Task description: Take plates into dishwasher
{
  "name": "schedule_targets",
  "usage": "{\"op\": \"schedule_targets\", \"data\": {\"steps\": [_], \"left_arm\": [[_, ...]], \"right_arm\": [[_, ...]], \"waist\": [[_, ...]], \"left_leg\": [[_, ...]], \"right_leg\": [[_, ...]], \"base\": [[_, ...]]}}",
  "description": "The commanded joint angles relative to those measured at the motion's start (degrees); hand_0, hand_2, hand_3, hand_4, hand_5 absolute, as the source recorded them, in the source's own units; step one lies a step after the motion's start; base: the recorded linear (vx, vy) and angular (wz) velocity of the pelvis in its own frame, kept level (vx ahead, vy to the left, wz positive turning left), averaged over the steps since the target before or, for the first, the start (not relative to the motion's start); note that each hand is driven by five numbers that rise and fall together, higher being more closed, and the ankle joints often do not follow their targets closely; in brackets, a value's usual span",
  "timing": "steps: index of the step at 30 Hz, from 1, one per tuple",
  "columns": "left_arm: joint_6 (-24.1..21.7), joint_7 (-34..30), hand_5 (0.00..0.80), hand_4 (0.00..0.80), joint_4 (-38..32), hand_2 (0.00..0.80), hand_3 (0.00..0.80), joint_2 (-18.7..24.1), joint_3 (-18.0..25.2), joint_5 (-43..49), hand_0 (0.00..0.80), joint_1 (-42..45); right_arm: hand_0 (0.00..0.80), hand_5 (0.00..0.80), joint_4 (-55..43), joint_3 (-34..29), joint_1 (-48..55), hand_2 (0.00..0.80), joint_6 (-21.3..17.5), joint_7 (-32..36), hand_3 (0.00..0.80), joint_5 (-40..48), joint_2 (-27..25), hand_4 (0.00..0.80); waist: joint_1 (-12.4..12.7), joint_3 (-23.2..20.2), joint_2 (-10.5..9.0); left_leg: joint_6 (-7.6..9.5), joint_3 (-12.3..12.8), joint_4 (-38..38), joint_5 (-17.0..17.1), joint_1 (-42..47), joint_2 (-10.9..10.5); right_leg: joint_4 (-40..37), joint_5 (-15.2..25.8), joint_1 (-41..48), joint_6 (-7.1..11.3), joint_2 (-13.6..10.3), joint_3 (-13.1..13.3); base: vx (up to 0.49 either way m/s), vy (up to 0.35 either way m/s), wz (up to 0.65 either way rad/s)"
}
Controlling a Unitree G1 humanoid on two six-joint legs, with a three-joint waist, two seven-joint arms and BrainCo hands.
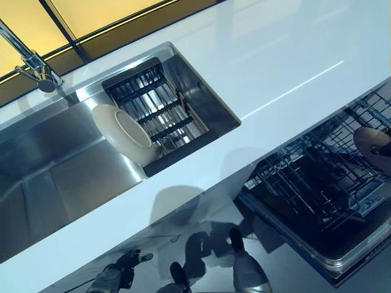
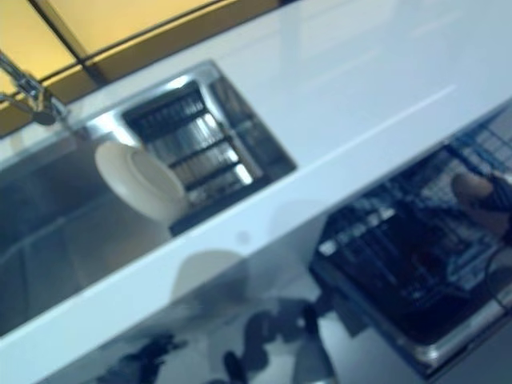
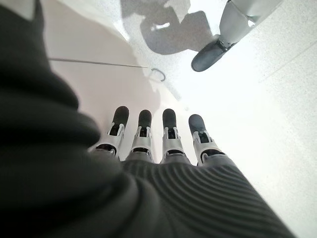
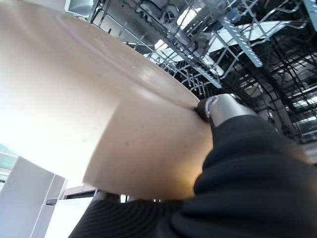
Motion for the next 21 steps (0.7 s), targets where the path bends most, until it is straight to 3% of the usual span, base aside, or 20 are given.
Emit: {"op": "schedule_targets", "data": {"steps": [1,9,21], "left_arm": [[-0.4,-0.3,0.000,0.000,0.6,0.000,0.000,2.6,-1.0,1.6,0.000,-2.1],[-0.4,0.1,0.000,0.000,0.2,0.000,0.000,2.3,-2.3,1.1,0.000,-3.0],[-0.3,0.9,0.000,0.000,0.0,0.000,0.000,1.7,-3.8,0.1,0.000,-5.0]], "right_arm": [[0.800,0.800,3.6,2.5,-4.6,0.800,2.3,-4.1,0.800,-3.7,2.4,0.800],[0.800,0.800,8.2,5.5,-8.1,0.800,5.4,-7.2,0.800,-4.1,4.3,0.800],[0.800,0.800,14.4,7.9,-12.4,0.800,3.3,-9.3,0.800,-1.5,6.0,0.800]], "waist": [[1.8,-1.7,-4.79],[2.6,-1.0,-4.03],[3.2,1.6,-1.44]], "left_leg": [[0.83,-1.2,0.0,-2.2,3.6,0.5],[0.77,-1.8,0.0,-2.0,2.8,0.3],[0.51,-2.9,0.0,-1.1,1.1,-0.2]], "right_leg": [[0.1,1.1,-1.0,4.19,-3.3,-1.0],[0.1,1.2,-1.6,4.25,-3.6,-1.3],[0.4,1.5,-3.2,3.97,-4.6,-1.5]], "base": [[-0.012,-0.002,0.05],[-0.025,-0.019,0.04],[-0.022,-0.008,0.04]]}}
